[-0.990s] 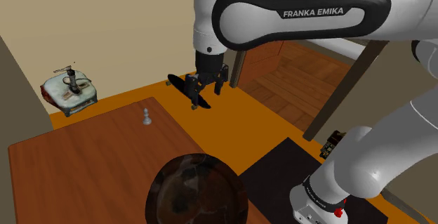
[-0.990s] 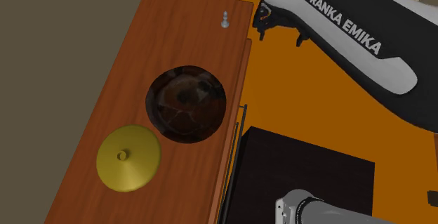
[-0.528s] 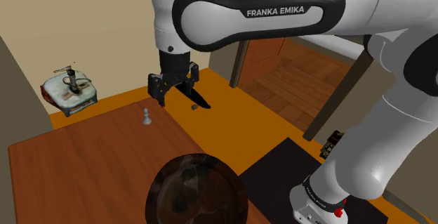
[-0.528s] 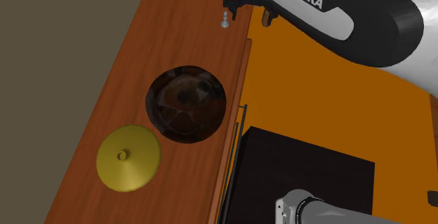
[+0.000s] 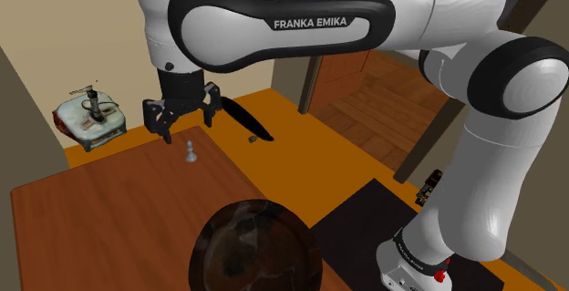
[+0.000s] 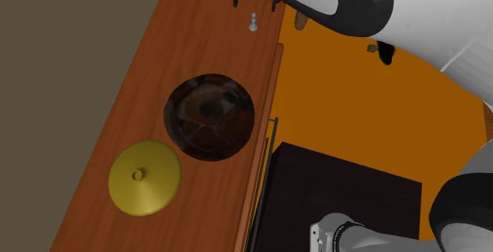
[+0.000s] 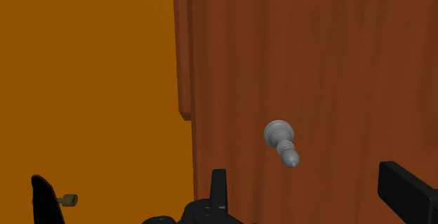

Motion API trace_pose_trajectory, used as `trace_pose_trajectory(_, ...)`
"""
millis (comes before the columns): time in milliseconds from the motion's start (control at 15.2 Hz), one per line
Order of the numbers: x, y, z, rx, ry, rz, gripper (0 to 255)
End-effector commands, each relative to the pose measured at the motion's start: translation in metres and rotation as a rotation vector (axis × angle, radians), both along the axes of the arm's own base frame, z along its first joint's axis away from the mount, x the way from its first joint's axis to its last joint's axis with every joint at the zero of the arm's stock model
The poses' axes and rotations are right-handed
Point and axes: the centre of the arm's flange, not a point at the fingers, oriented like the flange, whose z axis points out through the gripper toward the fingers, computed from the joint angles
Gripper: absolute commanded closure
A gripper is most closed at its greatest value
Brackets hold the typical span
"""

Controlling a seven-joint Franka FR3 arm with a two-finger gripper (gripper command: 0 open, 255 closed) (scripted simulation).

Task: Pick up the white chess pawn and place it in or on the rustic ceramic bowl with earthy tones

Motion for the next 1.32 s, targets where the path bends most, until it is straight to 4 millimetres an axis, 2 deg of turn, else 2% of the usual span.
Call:
trace_pose_trajectory(0,0.000,0.002,-0.009,0.000,-0.002,0.000,0)
trace_pose_trajectory(330,0.001,0.002,-0.033,0.000,-0.002,0.000,0)
trace_pose_trajectory(792,0.001,0.002,-0.033,0.000,-0.002,0.000,0)
trace_pose_trajectory(858,0.001,0.002,-0.033,0.000,-0.002,0.000,255)
trace_pose_trajectory(1254,0.001,0.002,-0.033,0.000,-0.002,0.000,255)
